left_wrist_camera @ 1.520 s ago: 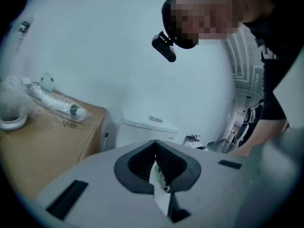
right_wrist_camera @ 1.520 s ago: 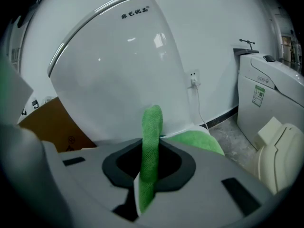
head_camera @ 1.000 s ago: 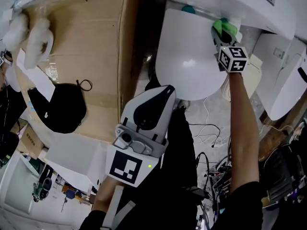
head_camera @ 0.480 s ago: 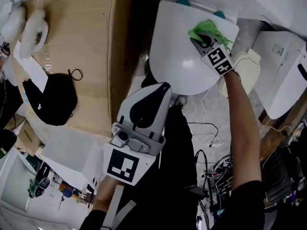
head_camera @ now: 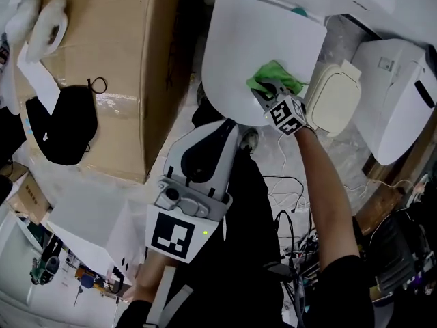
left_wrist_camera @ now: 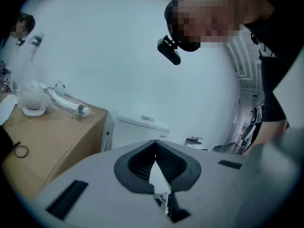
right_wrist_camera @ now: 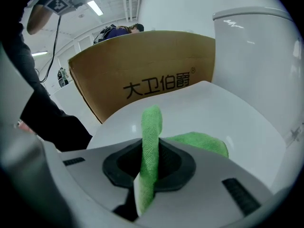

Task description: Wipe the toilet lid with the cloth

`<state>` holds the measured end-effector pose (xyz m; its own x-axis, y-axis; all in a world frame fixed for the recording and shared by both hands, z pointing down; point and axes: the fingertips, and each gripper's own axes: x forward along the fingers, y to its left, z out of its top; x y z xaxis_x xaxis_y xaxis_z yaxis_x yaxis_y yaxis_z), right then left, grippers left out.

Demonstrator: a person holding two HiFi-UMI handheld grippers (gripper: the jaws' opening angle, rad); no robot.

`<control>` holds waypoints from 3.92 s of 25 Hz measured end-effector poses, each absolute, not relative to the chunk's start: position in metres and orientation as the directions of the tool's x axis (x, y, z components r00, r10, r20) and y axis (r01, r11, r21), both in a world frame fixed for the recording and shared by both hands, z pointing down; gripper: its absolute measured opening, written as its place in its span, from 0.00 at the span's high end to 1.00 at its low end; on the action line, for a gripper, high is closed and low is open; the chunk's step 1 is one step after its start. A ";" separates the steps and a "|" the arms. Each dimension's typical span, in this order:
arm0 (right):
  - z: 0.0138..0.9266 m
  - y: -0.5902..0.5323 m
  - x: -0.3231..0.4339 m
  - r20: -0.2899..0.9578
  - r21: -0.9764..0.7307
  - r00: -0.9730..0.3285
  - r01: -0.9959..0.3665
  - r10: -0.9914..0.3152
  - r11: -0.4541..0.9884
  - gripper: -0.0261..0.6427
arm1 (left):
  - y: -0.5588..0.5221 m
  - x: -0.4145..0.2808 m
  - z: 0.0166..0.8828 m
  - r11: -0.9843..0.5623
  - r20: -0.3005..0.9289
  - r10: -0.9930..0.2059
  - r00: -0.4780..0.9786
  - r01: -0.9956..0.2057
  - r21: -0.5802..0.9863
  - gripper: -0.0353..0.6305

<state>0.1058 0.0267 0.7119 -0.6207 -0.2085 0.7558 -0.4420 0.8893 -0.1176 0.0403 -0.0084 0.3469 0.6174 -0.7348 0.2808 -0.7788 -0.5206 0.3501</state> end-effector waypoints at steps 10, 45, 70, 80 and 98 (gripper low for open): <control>0.720 0.142 0.065 0.756 -0.238 -0.631 -0.511 -0.172 0.826 0.88 | 0.058 0.045 0.346 -0.481 0.271 -0.769 0.580 -0.803 0.352 0.94; 0.674 -0.168 0.346 0.560 -0.382 -0.098 -0.912 -0.823 -0.152 0.88 | -0.047 0.068 0.369 -0.612 0.316 -0.623 0.715 -0.698 0.373 0.94; 0.699 -0.119 0.218 0.722 -0.155 -0.602 -0.621 -0.341 0.769 0.88 | -0.030 0.059 0.378 -0.585 0.321 -0.647 0.692 -0.720 0.374 0.94; 0.708 -0.009 0.202 0.740 -0.196 -0.622 -0.565 -0.257 0.802 0.88 | -0.005 0.050 0.366 -0.562 0.302 -0.676 0.672 -0.736 0.378 0.94; 0.715 0.057 0.123 0.752 -0.339 -0.498 -0.854 -0.432 0.394 0.88 | 0.011 -0.014 0.367 -0.486 0.302 -0.749 0.590 -0.799 0.355 0.94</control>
